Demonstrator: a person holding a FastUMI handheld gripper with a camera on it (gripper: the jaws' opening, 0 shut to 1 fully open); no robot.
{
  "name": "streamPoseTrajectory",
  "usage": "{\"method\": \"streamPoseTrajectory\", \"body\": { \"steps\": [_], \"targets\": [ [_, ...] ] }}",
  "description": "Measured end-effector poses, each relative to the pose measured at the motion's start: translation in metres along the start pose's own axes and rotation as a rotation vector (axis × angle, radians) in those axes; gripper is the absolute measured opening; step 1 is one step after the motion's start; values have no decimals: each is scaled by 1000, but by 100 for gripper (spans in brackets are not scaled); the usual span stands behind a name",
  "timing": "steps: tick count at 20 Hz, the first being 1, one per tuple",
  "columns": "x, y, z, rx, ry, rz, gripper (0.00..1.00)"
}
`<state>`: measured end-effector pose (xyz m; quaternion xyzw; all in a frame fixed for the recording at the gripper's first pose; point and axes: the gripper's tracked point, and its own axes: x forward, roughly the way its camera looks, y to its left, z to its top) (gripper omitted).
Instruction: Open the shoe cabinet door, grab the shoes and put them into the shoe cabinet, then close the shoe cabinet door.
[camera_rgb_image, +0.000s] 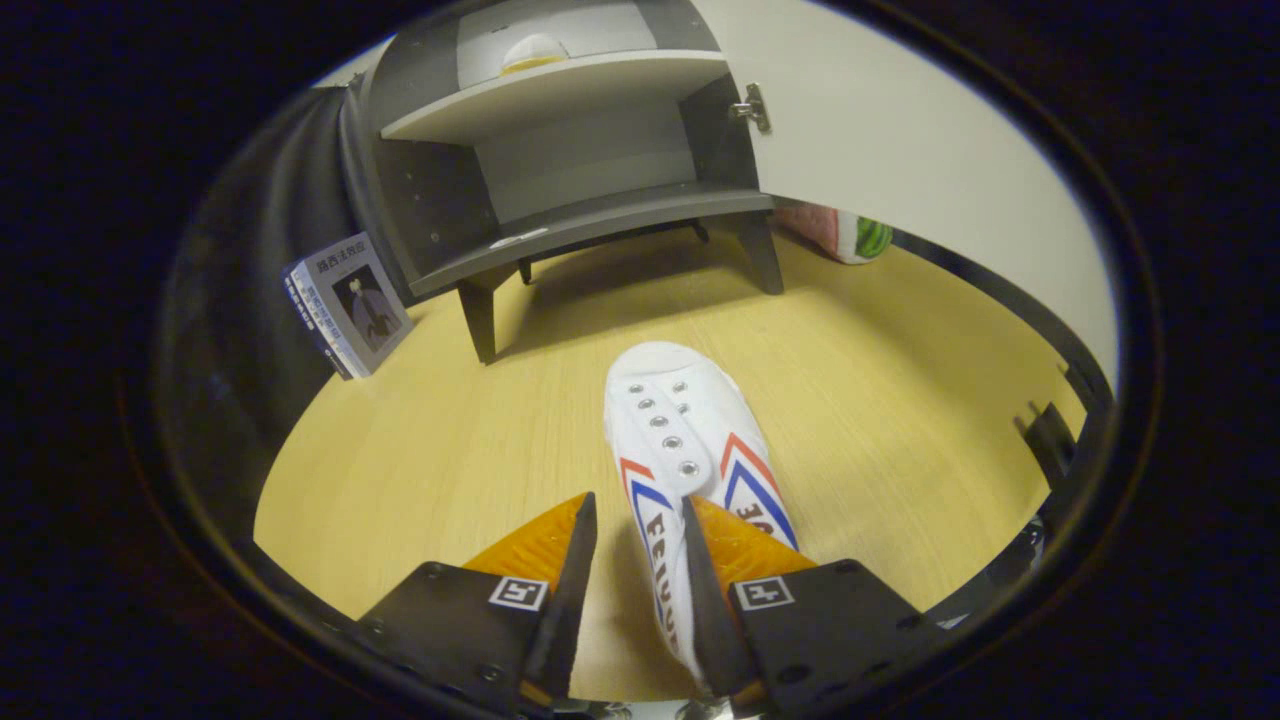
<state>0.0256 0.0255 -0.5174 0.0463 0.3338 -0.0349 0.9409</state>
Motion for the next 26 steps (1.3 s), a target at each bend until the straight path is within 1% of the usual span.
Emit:
{"method": "streamPoseTrajectory", "body": {
  "steps": [1, 2, 5, 7, 8, 9, 11, 13, 14, 17, 21, 24, 26],
  "targets": [
    [2, 1, 0, -9, -1, -1, 53],
    [0, 2, 3, -12, -24, -6, 51],
    [0, 2, 10, -76, -97, -2, 44],
    [-1, 11, 18, -92, -154, 20, 41],
    [7, 12, 17, -106, -148, 26, 39],
    [13, 9, 9, -112, -120, 13, 38],
    [22, 7, 12, -82, -138, -1, 35],
    [22, 11, 15, -47, -147, -3, 22],
    [23, 11, 14, -31, -149, -8, 18],
    [20, 11, 14, -59, -143, -14, 4],
    [13, 8, 25, -64, -166, 0, 3],
    [4, 7, 35, -48, -193, 37, 3],
    [-3, 5, 40, -51, -200, 46, 3]
  ]
}}
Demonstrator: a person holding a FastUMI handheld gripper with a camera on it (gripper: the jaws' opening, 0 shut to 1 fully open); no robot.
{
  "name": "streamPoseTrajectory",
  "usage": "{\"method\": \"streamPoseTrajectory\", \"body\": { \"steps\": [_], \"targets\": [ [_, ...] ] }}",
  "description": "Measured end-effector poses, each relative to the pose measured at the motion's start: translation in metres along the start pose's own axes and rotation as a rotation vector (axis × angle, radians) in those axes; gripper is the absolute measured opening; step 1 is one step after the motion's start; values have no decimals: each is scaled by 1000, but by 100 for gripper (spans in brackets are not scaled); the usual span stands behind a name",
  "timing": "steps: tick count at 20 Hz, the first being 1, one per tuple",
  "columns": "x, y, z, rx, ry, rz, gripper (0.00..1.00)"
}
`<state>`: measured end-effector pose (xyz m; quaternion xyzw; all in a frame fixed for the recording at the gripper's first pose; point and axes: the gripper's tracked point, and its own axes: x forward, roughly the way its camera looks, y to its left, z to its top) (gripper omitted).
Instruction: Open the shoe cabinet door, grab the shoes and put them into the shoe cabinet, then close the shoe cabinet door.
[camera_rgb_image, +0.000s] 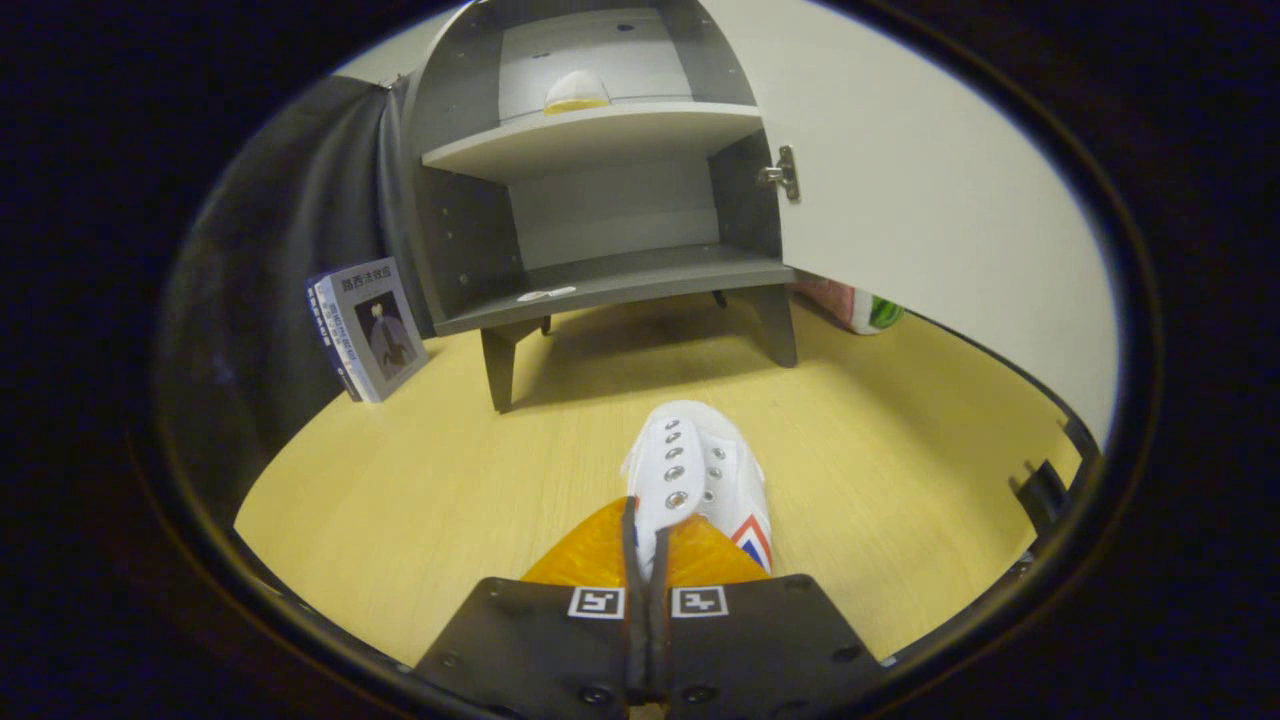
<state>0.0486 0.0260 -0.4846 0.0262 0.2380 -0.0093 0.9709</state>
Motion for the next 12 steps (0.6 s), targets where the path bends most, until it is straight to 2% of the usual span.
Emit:
{"method": "streamPoseTrajectory", "body": {
  "steps": [5, 12],
  "targets": [
    [-30, -1, 54, -1, -66, 46, 3],
    [-100, 14, 182, -86, -111, 103, 3]
  ]
}}
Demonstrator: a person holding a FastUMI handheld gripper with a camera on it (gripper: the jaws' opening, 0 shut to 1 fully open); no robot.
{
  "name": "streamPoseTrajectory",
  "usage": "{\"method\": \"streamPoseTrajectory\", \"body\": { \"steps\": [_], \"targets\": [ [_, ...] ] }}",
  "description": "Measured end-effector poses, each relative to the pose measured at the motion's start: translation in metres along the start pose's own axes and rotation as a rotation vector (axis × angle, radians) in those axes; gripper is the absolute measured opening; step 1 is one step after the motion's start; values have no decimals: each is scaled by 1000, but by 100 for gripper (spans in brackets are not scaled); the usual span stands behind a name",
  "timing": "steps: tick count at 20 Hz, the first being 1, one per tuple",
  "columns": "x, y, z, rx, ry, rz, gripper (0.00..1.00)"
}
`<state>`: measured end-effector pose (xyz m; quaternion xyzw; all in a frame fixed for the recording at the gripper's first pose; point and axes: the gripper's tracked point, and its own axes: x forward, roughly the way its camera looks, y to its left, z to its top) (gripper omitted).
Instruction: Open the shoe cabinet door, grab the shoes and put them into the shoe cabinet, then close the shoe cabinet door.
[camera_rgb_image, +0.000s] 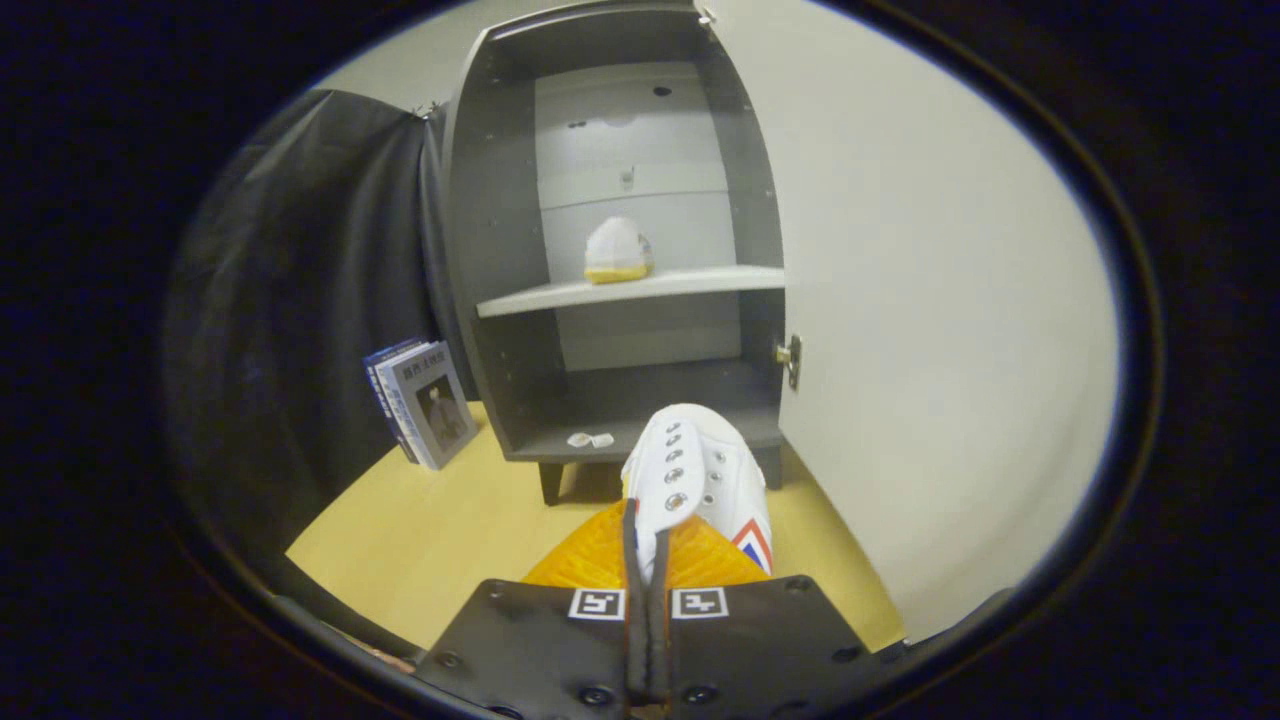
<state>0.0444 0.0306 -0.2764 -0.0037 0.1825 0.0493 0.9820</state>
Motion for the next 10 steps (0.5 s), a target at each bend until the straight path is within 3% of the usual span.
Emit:
{"method": "streamPoseTrajectory", "body": {
  "steps": [4, 10],
  "targets": [
    [-11, 4, 77, -28, -36, 59, 3],
    [37, -5, 169, -106, -133, 3, 3]
  ]
}}
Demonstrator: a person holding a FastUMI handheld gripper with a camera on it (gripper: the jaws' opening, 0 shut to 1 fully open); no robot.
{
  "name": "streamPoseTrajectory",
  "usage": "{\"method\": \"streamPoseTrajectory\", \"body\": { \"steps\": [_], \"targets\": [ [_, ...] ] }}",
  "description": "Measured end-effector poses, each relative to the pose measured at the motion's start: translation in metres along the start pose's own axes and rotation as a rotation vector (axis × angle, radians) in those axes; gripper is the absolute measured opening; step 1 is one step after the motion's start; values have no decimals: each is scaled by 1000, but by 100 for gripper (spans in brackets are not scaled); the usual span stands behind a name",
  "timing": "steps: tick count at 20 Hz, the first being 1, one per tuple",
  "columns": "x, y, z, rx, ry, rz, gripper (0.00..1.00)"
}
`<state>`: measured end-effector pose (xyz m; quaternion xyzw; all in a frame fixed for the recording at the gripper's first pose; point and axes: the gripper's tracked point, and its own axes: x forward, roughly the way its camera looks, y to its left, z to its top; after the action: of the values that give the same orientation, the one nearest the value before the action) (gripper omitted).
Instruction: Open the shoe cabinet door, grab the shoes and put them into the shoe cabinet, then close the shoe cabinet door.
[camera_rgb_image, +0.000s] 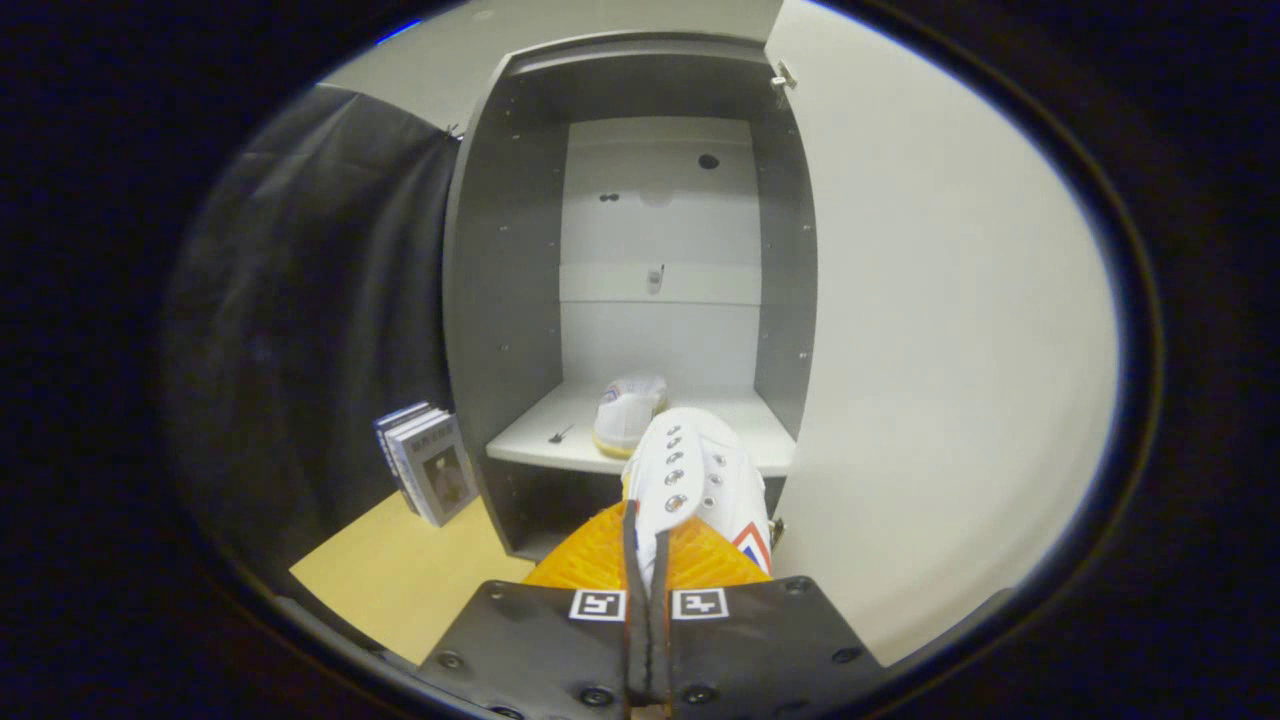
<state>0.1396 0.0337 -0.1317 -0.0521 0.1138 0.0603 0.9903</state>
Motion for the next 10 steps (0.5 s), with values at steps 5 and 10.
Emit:
{"method": "streamPoseTrajectory", "body": {
  "steps": [5, 10],
  "targets": [
    [101, -25, 21, -22, 10, -107, 3],
    [193, -35, 28, -59, 46, -116, 3]
  ]
}}
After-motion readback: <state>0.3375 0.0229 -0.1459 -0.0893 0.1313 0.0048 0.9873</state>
